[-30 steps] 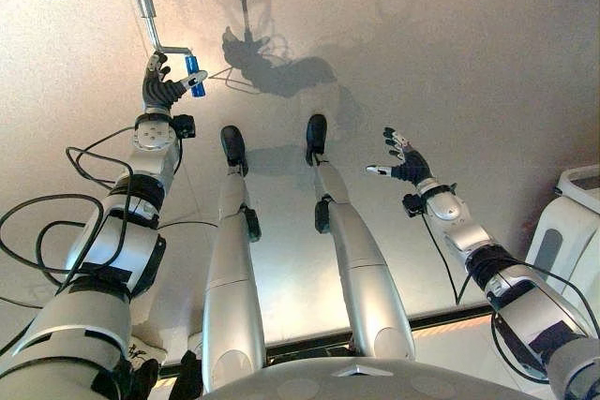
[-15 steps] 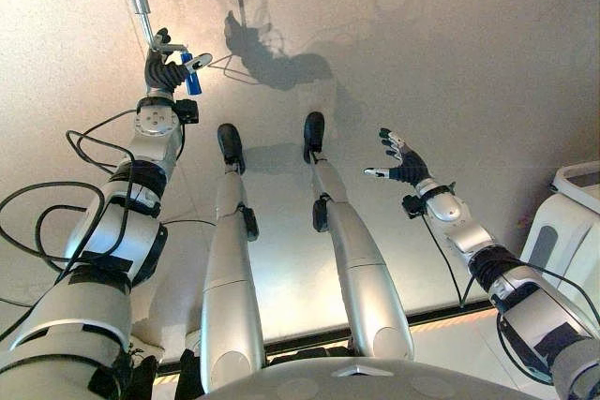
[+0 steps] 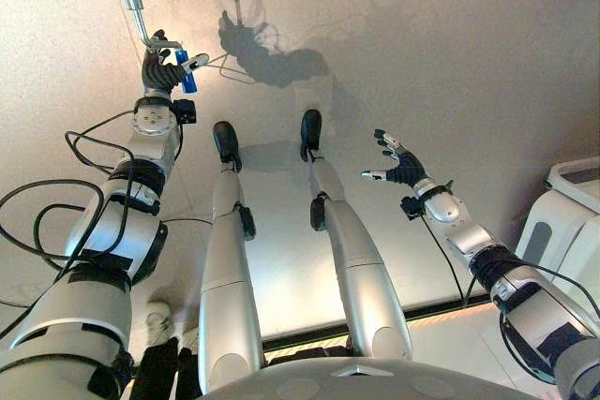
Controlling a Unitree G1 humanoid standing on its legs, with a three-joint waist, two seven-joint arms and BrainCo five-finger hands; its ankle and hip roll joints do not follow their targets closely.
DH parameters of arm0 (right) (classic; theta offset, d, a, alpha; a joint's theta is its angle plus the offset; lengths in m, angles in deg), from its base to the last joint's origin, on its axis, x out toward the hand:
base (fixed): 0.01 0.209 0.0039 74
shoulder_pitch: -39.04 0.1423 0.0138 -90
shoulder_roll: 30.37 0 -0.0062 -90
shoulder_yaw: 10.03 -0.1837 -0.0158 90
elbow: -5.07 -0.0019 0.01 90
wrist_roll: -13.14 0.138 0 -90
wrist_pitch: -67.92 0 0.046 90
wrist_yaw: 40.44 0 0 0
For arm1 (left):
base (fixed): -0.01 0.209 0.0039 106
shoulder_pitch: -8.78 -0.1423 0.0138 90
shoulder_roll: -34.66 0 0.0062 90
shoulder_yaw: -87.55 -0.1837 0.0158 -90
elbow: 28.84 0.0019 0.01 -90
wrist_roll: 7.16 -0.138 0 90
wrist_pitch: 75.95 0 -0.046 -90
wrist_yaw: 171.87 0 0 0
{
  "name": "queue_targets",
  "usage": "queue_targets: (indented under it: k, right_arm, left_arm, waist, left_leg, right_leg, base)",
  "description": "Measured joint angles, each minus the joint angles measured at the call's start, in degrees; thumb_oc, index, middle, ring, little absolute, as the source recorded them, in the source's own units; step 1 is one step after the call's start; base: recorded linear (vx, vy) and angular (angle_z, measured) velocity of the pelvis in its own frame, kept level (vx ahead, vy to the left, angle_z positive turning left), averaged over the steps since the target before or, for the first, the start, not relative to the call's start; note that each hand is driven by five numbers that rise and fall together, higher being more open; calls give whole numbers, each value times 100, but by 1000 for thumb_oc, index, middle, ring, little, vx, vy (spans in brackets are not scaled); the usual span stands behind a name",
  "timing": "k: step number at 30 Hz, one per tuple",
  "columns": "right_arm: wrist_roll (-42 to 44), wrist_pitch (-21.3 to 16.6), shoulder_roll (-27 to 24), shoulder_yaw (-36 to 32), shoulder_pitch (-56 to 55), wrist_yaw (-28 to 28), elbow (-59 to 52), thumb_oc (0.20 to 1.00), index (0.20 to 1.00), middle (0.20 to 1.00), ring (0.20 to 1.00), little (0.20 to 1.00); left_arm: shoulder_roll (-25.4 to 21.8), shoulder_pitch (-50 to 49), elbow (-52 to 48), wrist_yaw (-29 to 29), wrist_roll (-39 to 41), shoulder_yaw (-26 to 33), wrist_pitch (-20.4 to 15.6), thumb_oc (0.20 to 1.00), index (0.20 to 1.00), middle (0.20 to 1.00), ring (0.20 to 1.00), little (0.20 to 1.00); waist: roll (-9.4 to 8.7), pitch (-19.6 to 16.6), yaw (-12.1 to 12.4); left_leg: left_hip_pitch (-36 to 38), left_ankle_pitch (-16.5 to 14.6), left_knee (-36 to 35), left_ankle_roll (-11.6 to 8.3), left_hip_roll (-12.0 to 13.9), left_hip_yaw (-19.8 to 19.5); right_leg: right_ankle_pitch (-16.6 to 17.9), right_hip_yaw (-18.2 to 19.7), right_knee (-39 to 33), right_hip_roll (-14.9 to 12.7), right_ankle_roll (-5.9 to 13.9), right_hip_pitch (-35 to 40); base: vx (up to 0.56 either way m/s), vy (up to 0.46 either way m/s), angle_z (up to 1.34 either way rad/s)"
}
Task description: Raise the hospital bed
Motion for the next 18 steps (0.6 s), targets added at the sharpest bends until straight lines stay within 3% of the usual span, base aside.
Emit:
queue_targets:
  k: [3, 4, 5, 6, 7, 18]
  right_arm:
    - [-1, 0, -4, 0, 1, -4, -3, 1000, 1000, 1000, 1000, 1000]
    - [-1, 0, -4, 0, 1, -5, -4, 1000, 1000, 1000, 1000, 1000]
    - [-5, 0, -5, 0, 1, -6, -7, 1000, 1000, 1000, 1000, 1000]
    - [-8, 0, -7, 0, 1, -6, -9, 1000, 1000, 1000, 1000, 1000]
    - [-12, 0, -11, -2, 1, -7, -18, 1000, 1000, 1000, 1000, 1000]
    - [-154, -1, -144, 18, 1, -43, -195, 1000, 1000, 1000, 1000, 1000]
  left_arm:
    - [-3, 2, 7, -26, 1, 0, 1, 1000, 1000, 1000, 1000, 1000]
    - [-3, 2, 6, -26, 1, 0, 1, 918, 918, 918, 918, 918]
    - [-3, -2, 6, -29, 3, -2, 1, 407, 407, 407, 407, 407]
    - [-3, -4, 6, -30, 3, -4, 1, 347, 347, 347, 347, 347]
    - [-3, -16, 5, -30, 4, -4, 1, 200, 200, 200, 200, 200]
    - [-4, -31, -73, -54, 6, -121, -3, 200, 200, 200, 200, 200]
  waist:
    - [0, 0, 7]
    - [0, 0, 7]
    - [0, 0, 8]
    - [0, 0, 8]
    - [0, 0, 9]
    - [0, 1, 25]
  left_leg:
    - [0, 0, 17, 0, 3, 0]
    - [0, 0, 20, -1, 3, 0]
    - [0, 0, 29, -1, 4, -1]
    - [0, 0, 35, -1, 5, 0]
    - [0, 0, 38, -1, 5, 1]
    - [-2, 0, 47, -1, 8, -4]
  right_leg:
    - [1, 0, 14, 0, -2, 0]
    - [1, 0, 18, 0, -2, 0]
    - [1, 0, 31, 0, -2, 0]
    - [1, 0, 36, 0, -2, 0]
    - [2, 0, 40, 0, -3, 0]
    - [5, -1, 46, 2, -7, -1]
  base:
    - [0, 0, 0]
    - [0, 0, 0]
    - [0, 0, 0]
    - [0, 0, 0]
    - [0, 0, 0]
    - [0, 0, 0]
